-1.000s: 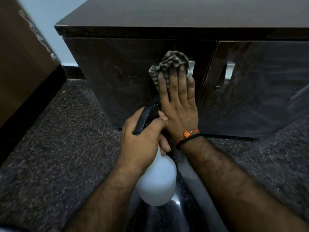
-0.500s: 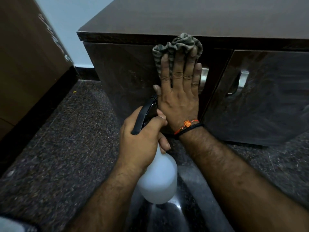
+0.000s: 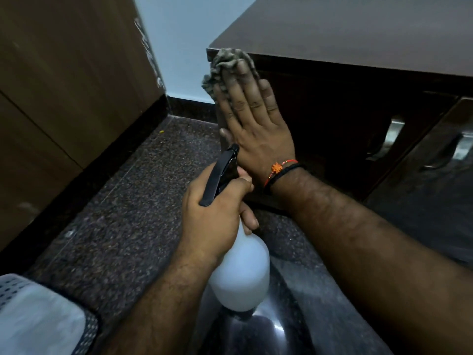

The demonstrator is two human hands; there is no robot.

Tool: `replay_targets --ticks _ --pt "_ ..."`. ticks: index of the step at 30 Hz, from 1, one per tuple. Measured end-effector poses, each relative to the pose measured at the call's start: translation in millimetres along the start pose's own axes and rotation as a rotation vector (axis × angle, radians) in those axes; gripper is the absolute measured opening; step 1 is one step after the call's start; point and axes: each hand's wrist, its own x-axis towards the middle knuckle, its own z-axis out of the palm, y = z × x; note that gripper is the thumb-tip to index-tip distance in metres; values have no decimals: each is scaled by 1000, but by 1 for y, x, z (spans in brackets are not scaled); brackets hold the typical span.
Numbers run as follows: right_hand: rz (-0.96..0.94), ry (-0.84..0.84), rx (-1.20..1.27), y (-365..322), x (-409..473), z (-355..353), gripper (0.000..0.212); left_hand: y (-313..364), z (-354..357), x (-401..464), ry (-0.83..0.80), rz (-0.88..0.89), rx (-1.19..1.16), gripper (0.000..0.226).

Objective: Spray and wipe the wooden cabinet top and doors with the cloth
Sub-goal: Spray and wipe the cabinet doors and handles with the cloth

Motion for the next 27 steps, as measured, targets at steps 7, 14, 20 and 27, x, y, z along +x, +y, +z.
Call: replay_targets --ticks 7,14,20,27 --pt "-229 -69 -4 10 8 8 61 4 2 -3 13 13 -1 5" --pt "-80 -34 -132 51 -38 -14 56 6 28 -12 -51 7 -12 4" --pt "-13 -44 -214 93 -74 -39 70 7 66 -20 -146 -12 -30 4" --pt "117 -103 -179 122 -109 -71 62 3 114 -31 -272 -9 -46 4"
